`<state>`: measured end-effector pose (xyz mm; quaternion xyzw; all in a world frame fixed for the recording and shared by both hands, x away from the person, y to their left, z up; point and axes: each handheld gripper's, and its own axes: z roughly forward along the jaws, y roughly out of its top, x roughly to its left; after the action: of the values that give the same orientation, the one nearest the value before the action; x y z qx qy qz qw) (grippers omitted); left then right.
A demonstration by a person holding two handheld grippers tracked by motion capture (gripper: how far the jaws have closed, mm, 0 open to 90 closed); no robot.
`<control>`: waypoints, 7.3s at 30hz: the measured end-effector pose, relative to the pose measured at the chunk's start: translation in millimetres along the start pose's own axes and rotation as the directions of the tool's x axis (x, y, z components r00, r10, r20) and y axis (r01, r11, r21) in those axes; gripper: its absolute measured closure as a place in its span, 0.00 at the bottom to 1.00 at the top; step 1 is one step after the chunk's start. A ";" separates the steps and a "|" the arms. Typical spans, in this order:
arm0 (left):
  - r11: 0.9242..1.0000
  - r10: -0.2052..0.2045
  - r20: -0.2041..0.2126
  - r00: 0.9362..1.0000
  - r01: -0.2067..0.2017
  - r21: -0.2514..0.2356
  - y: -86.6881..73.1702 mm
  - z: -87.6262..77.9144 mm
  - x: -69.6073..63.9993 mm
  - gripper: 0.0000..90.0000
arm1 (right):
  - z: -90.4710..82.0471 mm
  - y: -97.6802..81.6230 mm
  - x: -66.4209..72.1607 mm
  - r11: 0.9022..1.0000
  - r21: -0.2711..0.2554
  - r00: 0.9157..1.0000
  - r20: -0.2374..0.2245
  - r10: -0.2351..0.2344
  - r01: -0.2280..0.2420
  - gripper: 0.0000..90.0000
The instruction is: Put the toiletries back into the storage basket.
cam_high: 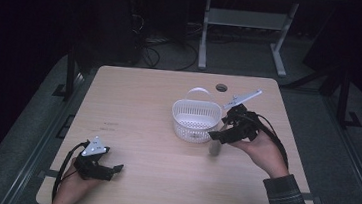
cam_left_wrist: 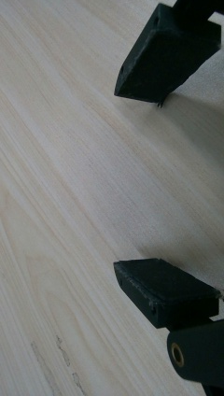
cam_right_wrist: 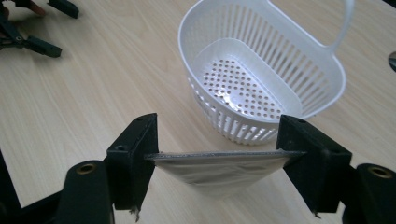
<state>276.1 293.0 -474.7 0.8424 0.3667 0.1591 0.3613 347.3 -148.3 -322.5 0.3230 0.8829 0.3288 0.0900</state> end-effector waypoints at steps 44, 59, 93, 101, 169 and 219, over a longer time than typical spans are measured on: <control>1.000 0.000 0.001 1.000 0.000 0.002 0.1 -0.2 0.1 0.14 | -45.5 30.3 -24.7 0.995 -0.097 0.998 0.045 0.035 -0.030 0.33; 1.000 0.001 0.001 1.000 -0.001 0.003 0.1 -0.2 0.2 0.14 | -58.2 56.6 -22.1 0.993 -0.118 0.998 0.057 0.002 0.005 0.33; 1.000 0.000 0.001 1.000 0.000 0.002 0.1 -0.2 0.1 0.14 | -15.9 82.4 -32.9 0.996 -0.090 1.000 0.018 0.008 -0.007 0.33; 1.000 0.000 0.000 1.000 0.000 0.000 0.1 0.0 0.1 0.14 | -1.0 76.2 -38.8 0.997 -0.074 1.000 0.014 0.014 -0.013 0.33; 1.000 0.000 0.001 1.000 0.000 0.002 0.0 -0.1 0.0 0.14 | 65.5 47.0 -45.5 0.996 0.080 0.999 0.032 0.026 -0.029 0.15; 1.000 0.001 0.002 1.000 -0.001 0.001 0.2 0.2 0.2 0.14 | 19.3 -83.4 -39.3 0.985 -0.086 0.983 0.091 0.157 -0.149 0.11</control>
<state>276.5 293.0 -474.7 0.8431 0.3659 0.1581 0.3610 342.3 -210.9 -392.6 0.4017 0.8365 0.3530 0.1199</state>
